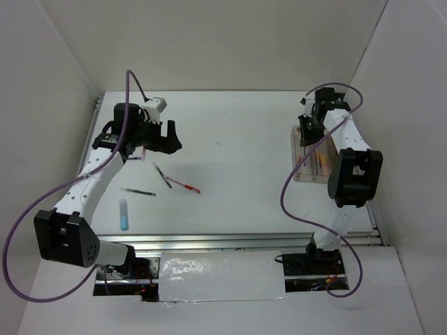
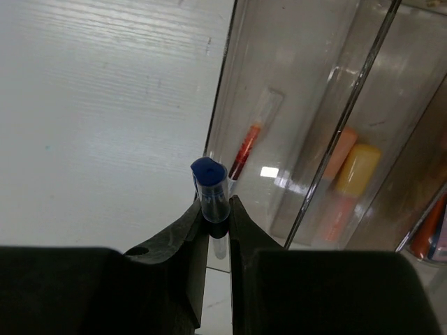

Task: Sort the stationery into containers
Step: Place the pen in the storage box, then pick up the pen from the center of the board.

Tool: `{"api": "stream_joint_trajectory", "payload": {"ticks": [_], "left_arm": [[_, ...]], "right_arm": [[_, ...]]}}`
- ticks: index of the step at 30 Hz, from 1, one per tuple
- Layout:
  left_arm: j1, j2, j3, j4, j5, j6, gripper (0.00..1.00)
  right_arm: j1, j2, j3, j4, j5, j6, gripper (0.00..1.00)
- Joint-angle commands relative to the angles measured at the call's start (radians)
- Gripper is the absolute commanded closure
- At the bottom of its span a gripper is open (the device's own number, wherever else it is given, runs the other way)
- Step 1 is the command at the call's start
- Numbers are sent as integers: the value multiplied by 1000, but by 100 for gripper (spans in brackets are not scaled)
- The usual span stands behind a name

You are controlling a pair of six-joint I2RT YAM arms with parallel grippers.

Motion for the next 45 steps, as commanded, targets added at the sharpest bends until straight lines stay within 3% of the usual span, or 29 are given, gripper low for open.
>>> {"api": "stream_joint_trajectory", "payload": {"ticks": [1, 5, 7, 8, 11, 16, 25, 33, 40, 45], "left_arm": [[46, -33, -17, -16, 133, 218, 2], [72, -19, -51, -38, 191, 295, 5], [81, -15, -76, -19, 228, 338, 6], [83, -19, -106, -12, 242, 402, 6], [75, -3, -138, -47, 339, 614, 10], [-14, 94, -120, -203, 320, 936, 22], [-80, 324, -41, -321, 235, 1251, 36], [-113, 422, -27, -267, 169, 1311, 44], [-127, 485, -17, -260, 130, 1362, 48], [-150, 511, -45, -225, 83, 1386, 58]], "right_arm": [[-1, 24, 28, 3, 89, -48, 100], [-11, 64, 28, 3, 92, -40, 97], [-21, 85, 30, -3, 81, -36, 89], [-22, 91, 30, -6, 78, -31, 86], [-25, 101, 31, -8, 81, -22, 64], [-27, 87, 47, -17, 83, -14, 57], [-1, -82, 70, -43, -23, -34, 55], [22, -241, -8, -58, -124, -23, 55], [12, -297, 18, -78, -172, -8, 55], [4, -318, 4, -84, -187, -16, 55]]}}
